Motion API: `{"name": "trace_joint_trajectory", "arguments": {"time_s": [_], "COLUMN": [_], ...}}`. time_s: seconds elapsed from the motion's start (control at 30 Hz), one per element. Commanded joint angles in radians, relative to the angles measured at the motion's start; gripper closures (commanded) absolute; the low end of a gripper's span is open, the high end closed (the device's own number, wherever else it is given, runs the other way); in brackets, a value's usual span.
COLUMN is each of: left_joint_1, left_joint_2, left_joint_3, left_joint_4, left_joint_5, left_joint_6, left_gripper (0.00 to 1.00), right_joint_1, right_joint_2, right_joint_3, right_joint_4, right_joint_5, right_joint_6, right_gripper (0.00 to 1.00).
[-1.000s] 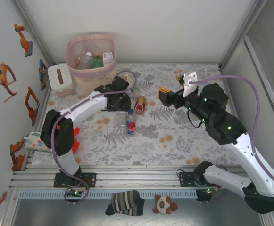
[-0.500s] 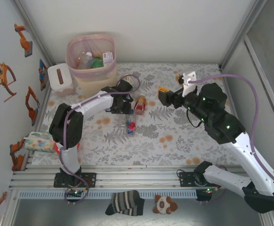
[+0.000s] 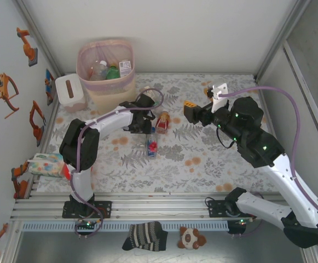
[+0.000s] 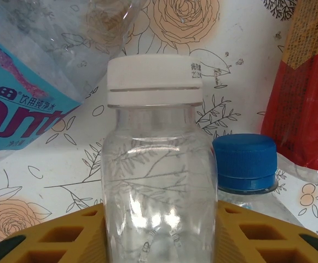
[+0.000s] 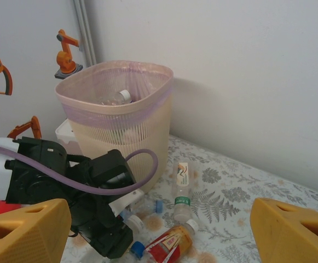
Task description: Put the plastic bottles in the bin
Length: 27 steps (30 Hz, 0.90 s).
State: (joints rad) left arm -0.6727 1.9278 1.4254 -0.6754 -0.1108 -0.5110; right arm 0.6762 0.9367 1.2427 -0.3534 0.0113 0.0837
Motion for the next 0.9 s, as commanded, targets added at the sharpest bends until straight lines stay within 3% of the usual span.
{"name": "trace_joint_trajectory", "arguments": {"time_s": [0.0,0.5,0.87], "left_joint_1": [-0.002,-0.002,0.004], "left_joint_2": [-0.012,-0.153,-0.252], "left_joint_3": [0.025,0.106,0.266], "left_joint_4": [-0.036,-0.123,-0.228], "left_joint_5": [-0.017,-0.035,-0.076], "left_joint_6": [0.007,0.054,0.179], "left_gripper": [0.56,0.59,0.6], "right_joint_1": [-0.006,-0.006,-0.006], "right_joint_2": [-0.005,-0.003,0.006], "right_joint_3": [-0.001,0.002,0.001], "right_joint_4": [0.017,0.016,0.028], "right_joint_5": [-0.005,-0.004,-0.011], "right_joint_6": [0.023,0.022,0.021], "right_gripper": [0.16,0.16,0.16]}}
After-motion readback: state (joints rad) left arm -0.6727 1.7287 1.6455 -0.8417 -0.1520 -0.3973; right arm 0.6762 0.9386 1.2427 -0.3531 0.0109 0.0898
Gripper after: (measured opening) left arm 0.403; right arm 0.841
